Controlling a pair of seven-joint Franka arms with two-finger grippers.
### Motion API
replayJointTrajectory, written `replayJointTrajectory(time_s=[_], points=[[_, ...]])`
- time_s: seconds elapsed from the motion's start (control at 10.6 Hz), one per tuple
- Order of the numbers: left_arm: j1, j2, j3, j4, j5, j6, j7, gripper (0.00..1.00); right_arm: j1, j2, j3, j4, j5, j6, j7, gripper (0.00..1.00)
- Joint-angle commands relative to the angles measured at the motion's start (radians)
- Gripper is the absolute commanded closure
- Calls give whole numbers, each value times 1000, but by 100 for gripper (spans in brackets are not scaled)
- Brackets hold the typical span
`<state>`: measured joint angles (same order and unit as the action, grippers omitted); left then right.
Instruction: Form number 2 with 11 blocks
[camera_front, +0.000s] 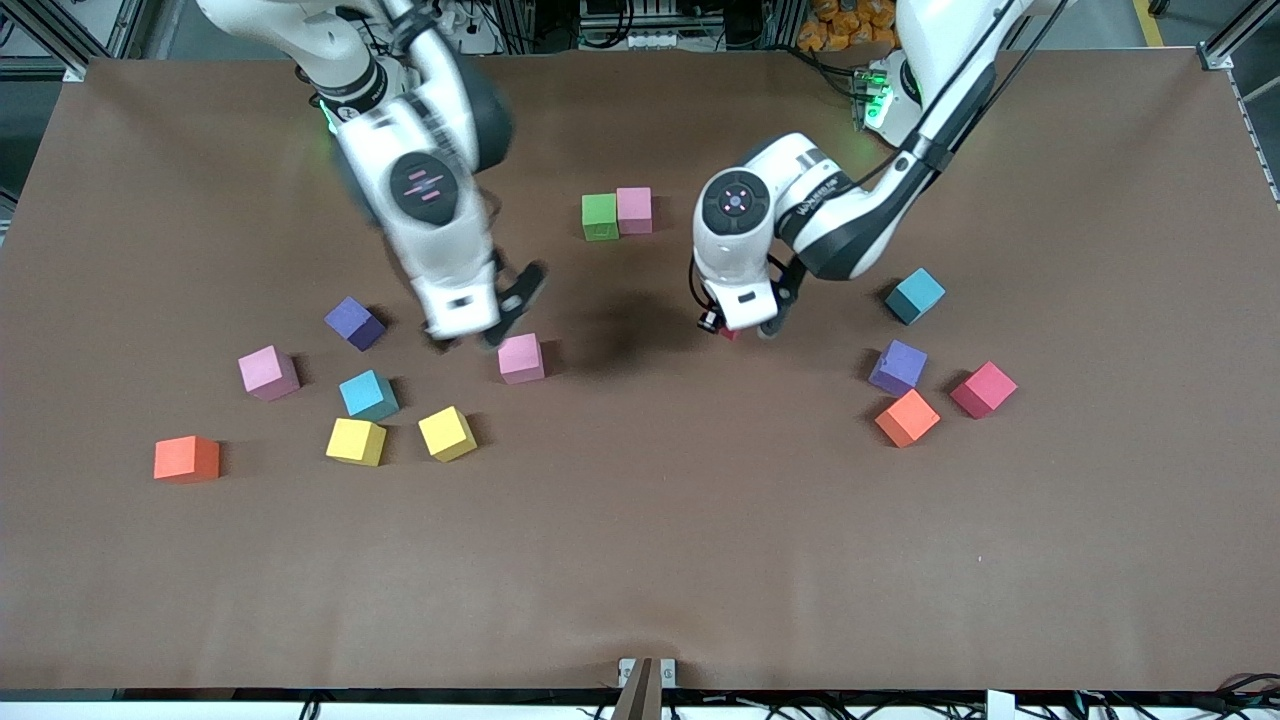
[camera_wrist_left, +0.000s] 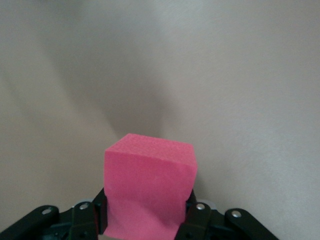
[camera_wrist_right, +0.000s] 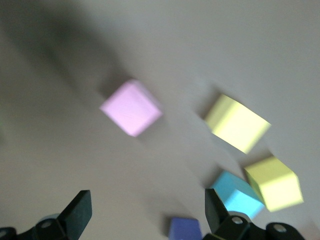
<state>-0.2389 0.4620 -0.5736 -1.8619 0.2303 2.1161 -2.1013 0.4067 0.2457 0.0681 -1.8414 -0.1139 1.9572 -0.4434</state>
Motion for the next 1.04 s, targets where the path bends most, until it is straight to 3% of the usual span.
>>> replayJointTrajectory(time_s=[0.0,0.47,0.76,0.95], points=[[-3,-25,-28,-51,-26,-5,-184,50,-100,46,13,22,-12,43,72,0],[-51,-16,-86,-123,-26,16,-563,50,-258,67,13,21,-16,103,397,0],[-106,-5,-86,-154,-14,57,-736,50,-383,46,15,-22,-4,124,407,0],[-109,-28,-91,-221,-12,143,-793,50,-428,-20,16,-117,0,165,410,0]])
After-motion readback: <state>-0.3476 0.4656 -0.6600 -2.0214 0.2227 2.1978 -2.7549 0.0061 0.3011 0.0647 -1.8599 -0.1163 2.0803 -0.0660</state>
